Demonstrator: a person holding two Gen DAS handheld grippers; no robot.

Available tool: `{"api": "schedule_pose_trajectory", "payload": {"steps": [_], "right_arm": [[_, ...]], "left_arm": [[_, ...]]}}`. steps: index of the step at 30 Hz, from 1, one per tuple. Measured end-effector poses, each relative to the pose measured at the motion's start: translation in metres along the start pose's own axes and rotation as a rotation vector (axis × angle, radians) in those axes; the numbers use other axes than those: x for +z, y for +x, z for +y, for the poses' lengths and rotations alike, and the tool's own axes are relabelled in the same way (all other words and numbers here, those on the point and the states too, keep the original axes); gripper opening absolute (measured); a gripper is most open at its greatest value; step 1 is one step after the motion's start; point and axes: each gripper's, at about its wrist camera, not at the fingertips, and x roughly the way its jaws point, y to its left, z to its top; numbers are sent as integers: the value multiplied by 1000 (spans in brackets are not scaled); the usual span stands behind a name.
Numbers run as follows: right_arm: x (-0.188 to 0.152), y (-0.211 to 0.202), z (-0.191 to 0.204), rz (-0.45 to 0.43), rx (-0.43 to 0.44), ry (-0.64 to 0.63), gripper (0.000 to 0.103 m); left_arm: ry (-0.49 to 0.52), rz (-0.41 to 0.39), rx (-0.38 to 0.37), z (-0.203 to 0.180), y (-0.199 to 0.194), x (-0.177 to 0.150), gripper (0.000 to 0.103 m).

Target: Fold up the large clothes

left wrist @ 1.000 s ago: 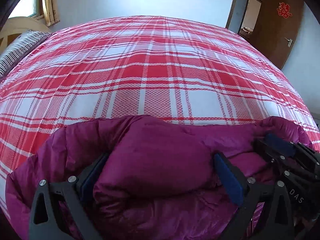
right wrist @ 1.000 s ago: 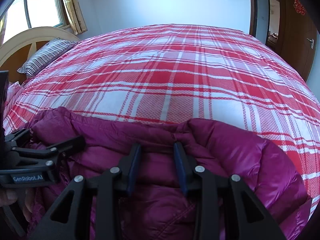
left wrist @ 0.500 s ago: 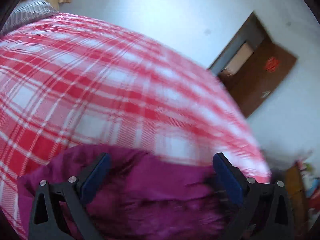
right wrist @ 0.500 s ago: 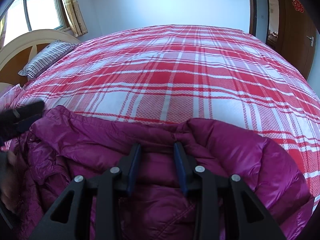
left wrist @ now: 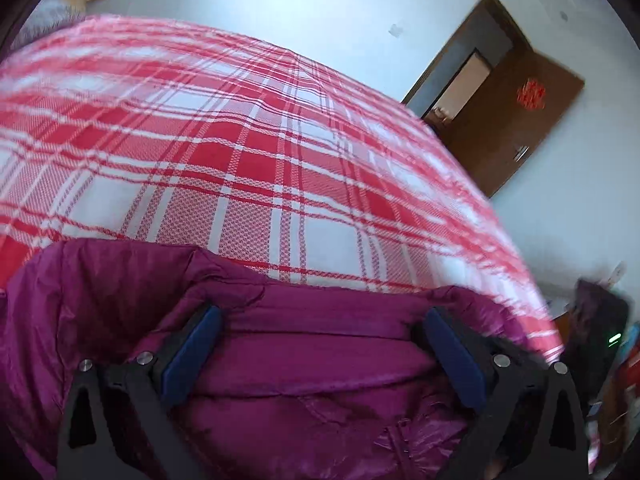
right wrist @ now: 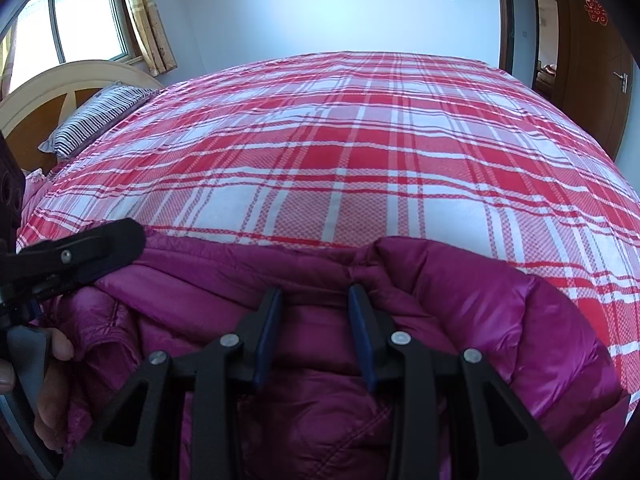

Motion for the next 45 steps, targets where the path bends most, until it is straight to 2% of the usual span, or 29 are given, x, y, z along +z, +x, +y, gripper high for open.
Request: {"api": "schedule_pose_trajectory", "payload": {"steps": [3, 8, 45], "right_arm": [[0, 0, 0, 3, 0, -1, 38], [1, 1, 2, 7, -16, -14, 38], [1, 4, 9, 18, -62, -51, 38]], "left_arm": [[64, 10, 91, -11, 7, -2, 102], [125, 24, 178, -16, 11, -7, 102], [148, 26, 205, -20, 14, -10, 102]]}}
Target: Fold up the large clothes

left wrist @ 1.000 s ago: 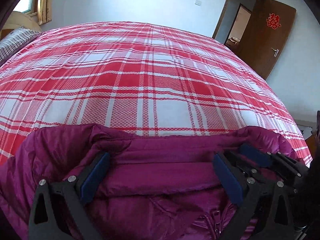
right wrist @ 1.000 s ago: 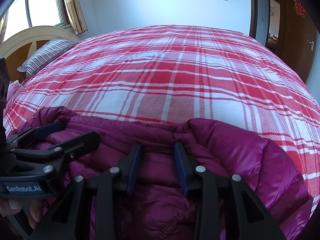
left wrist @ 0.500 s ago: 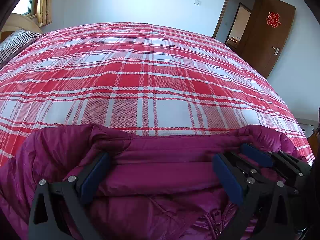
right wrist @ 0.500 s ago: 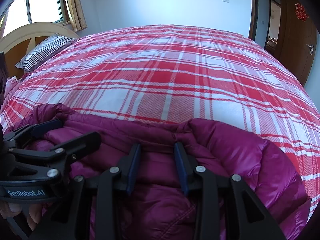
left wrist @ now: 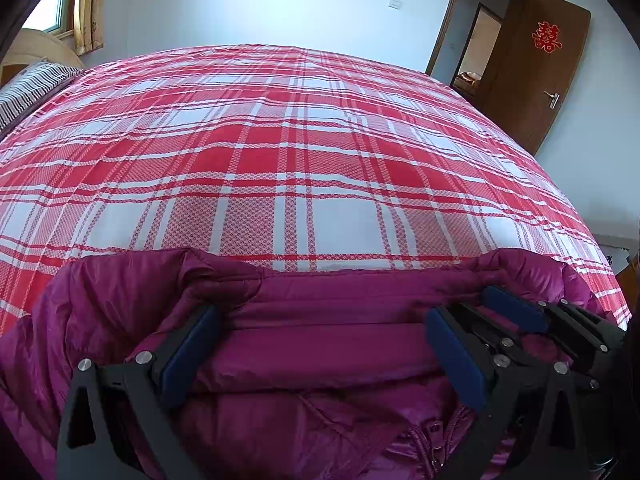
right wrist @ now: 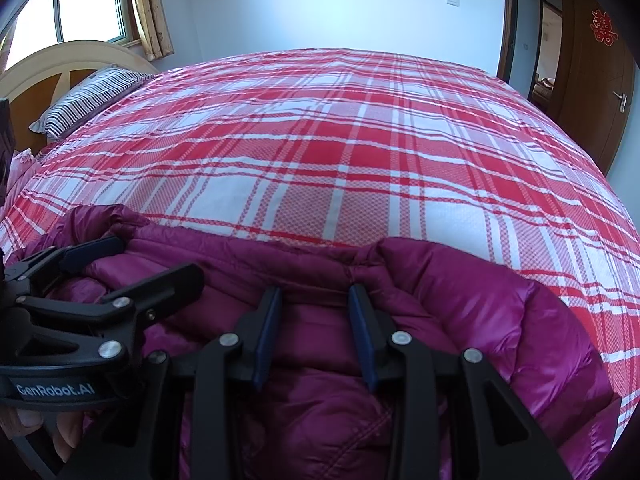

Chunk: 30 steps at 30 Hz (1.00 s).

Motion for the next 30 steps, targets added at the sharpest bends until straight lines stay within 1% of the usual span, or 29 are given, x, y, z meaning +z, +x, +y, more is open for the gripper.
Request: {"api": "schedule_pose_trajectory", "payload": {"steps": [4, 7, 8, 9, 10, 11, 12, 14, 16, 17, 18, 19, 20, 22, 23, 24, 25, 26, 27, 28, 30], "right_arm": [[0, 0, 0, 1, -2, -2, 38], [1, 1, 1, 6, -10, -7, 38], [2, 2, 1, 11, -13, -12, 38], [3, 1, 3, 18, -21, -27, 39], [6, -2, 4, 27, -24, -57, 40], [8, -5, 5, 34, -22, -79, 49], [10, -18, 2, 29, -22, -100, 64], [11, -51, -13, -46, -51, -63, 72], [5, -91, -35, -105, -53, -3, 72], [-5, -116, -51, -119, -37, 43, 76], [-13, -131, -60, -120, -29, 71, 77], [-30, -152, -72, -110, -18, 105, 77], [-52, -173, -84, -91, -8, 138, 77], [-92, -203, -95, -54, -14, 159, 77], [-122, -223, -97, -43, -31, 161, 77], [-140, -235, -99, -37, -35, 164, 77], [-173, -254, -103, -23, -31, 182, 77], [-192, -264, -105, -13, -27, 201, 77], [-215, -275, -107, -1, -22, 229, 77], [-245, -289, -110, 13, -28, 263, 78], [-278, -306, -108, 28, -36, 284, 78]], "left_arm": [[2, 3, 6, 0, 1, 1, 102], [20, 34, 25, -4, 1, 7, 102], [44, 49, 39, -7, -5, 11, 102], [61, 39, 50, -9, -14, 14, 102], [73, 11, 39, -9, -29, 17, 102], [79, -28, 12, -9, -50, 20, 102], [84, -67, 0, -6, -77, 20, 102], [76, -121, -17, 4, -123, 12, 102], [79, -142, -25, 18, -172, -13, 102], [84, -155, -17, 26, -200, -37, 102], [91, -158, -13, 32, -219, -58, 102], [94, -149, -17, 38, -235, -82, 102], [89, -109, -25, 48, -252, -118, 102], [84, -58, -27, 60, -269, -166, 102], [76, -33, -18, 68, -278, -197, 102], [71, -12, -13, 73, -284, -220, 102], [70, 0, -6, 77, -289, -238, 102], [68, 10, 11, 80, -294, -258, 102], [60, 20, 14, 83, -301, -275, 102], [48, 23, 1, 86, -307, -289, 102], [33, 30, -17, 87, -313, -312, 102]]}}
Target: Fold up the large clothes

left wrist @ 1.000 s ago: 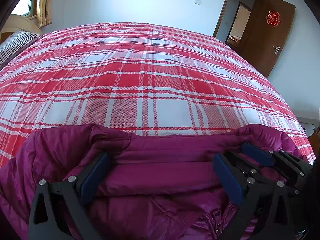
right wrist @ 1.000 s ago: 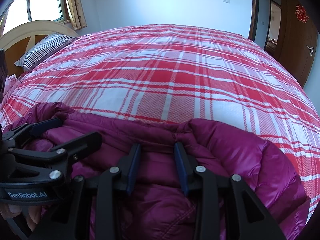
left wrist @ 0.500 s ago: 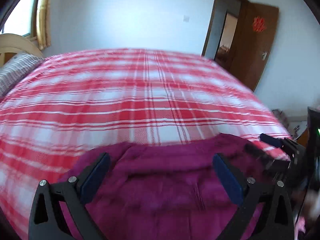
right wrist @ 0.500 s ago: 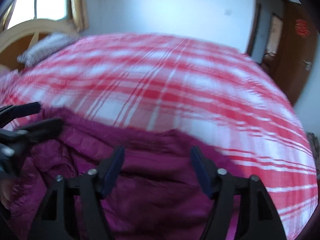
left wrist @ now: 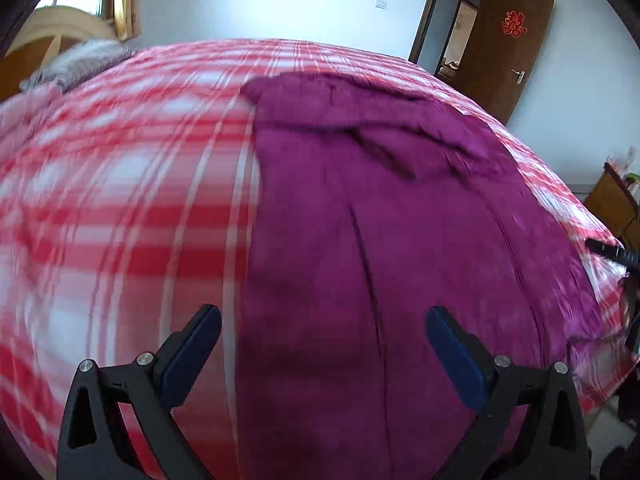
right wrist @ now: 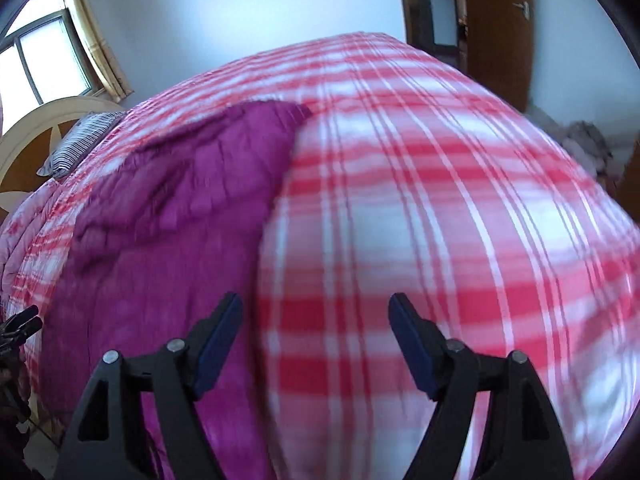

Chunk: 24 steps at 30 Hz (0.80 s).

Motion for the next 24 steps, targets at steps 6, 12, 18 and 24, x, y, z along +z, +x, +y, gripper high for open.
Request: {"api": "schedule_pose_trajectory", "payload": {"steps": [6, 12, 18, 24], "right_arm": [[-81, -27, -7, 36, -12, 27, 75], [-110, -31, 15, 42, 59, 13, 38], [-117, -37, 20, 38, 126, 56, 7], [-130, -134, 10, -58, 272, 96, 6]], "left_arm": [[40, -7, 30, -7, -2, -34, 102], [126, -6, 62, -34, -4, -50, 58], [160, -48, -57, -33, -55, -45, 6], [110, -181, -330, -26, -162, -26, 6]]}}
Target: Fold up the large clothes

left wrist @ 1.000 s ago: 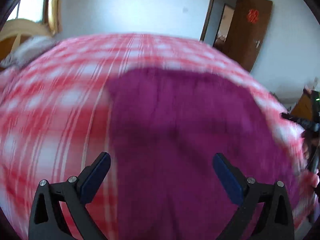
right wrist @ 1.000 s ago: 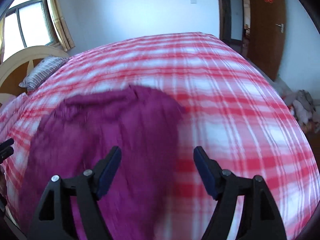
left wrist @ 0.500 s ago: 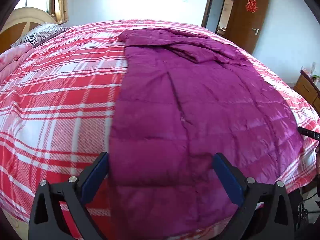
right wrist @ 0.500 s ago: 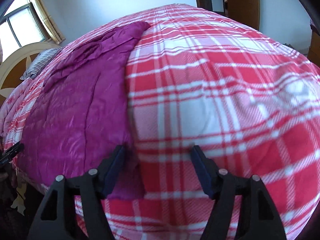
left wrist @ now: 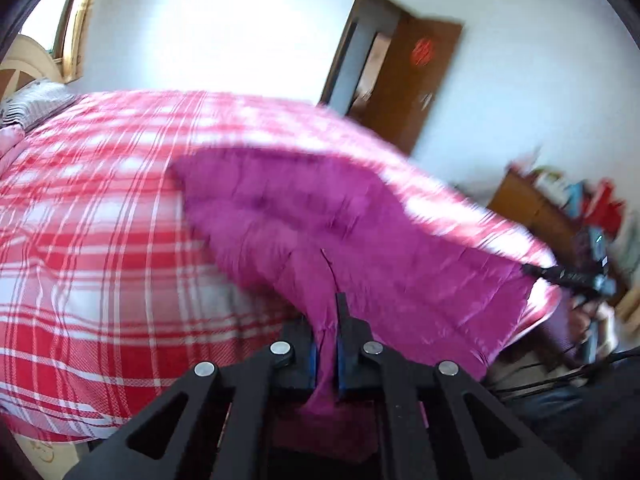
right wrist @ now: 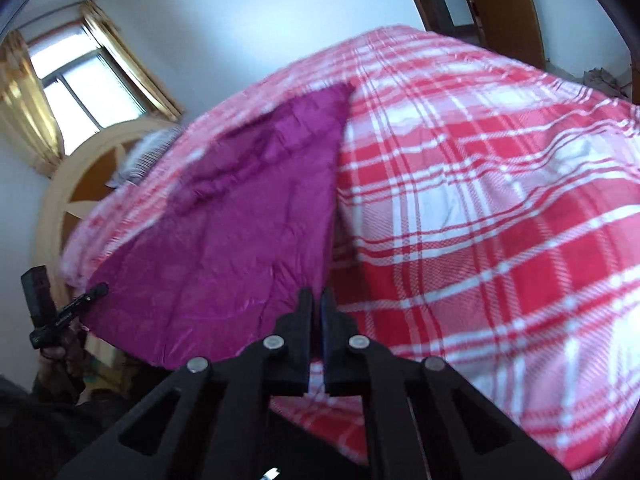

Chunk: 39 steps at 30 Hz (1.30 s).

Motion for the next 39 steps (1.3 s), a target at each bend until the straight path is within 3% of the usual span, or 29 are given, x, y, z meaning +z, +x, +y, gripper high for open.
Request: {"api": "schedule_pose_trajectory", "payload": {"steps": [2, 7, 11, 13, 14, 15, 16, 18, 19, 21, 24, 28, 33, 36, 37, 38, 39], "right_arm": [[3, -41, 17, -74, 47, -17, 5], [45, -92, 46, -271, 102, -66, 3], [113, -67, 60, -335, 88, -93, 3], [142, -37, 61, -298, 42, -122, 7], [149, -18, 55, -249, 53, -76, 12], [147, -6, 49, -197, 84, -35, 25], [140, 13, 47, -98, 119, -13, 65], [104, 30, 48, -19, 85, -47, 96], [81, 39, 47, 16, 60, -47, 95], [38, 58, 44, 162, 104, -14, 82], [-20, 83, 44, 309, 183, 60, 81], [-48, 112, 42, 374, 186, 106, 81], [-59, 143, 41, 456, 153, 137, 81], [-67, 162, 50, 501, 187, 140, 81], [-69, 170, 53, 515, 185, 140, 75], [-71, 178, 54, 527, 192, 147, 62], [-73, 183, 58, 535, 204, 145, 11]], "left_arm": [[-7, -46, -32, 0, -20, 16, 6], [-4, -76, 42, 28, -6, 54, 6], [-112, -43, 79, 77, 42, 87, 6], [-168, -29, 51, 86, 54, 90, 6], [-167, -30, 33, 81, 49, 85, 6], [-152, -33, 30, 78, 49, 82, 6], [-137, -31, 33, 74, 48, 80, 6], [-134, -25, 21, 73, 44, 70, 6], [-142, -23, 16, 73, 42, 66, 6], [-140, -28, 19, 71, 36, 63, 6], [-134, -46, 18, 67, 35, 65, 6], [-135, -72, 26, 63, 33, 64, 6], [-146, -68, 31, 61, 35, 55, 6], [-163, -60, 29, 64, 40, 51, 6], [-169, -58, 29, 65, 40, 51, 6], [-170, -57, 30, 65, 40, 50, 6], [-169, -58, 30, 64, 37, 50, 6]]}}
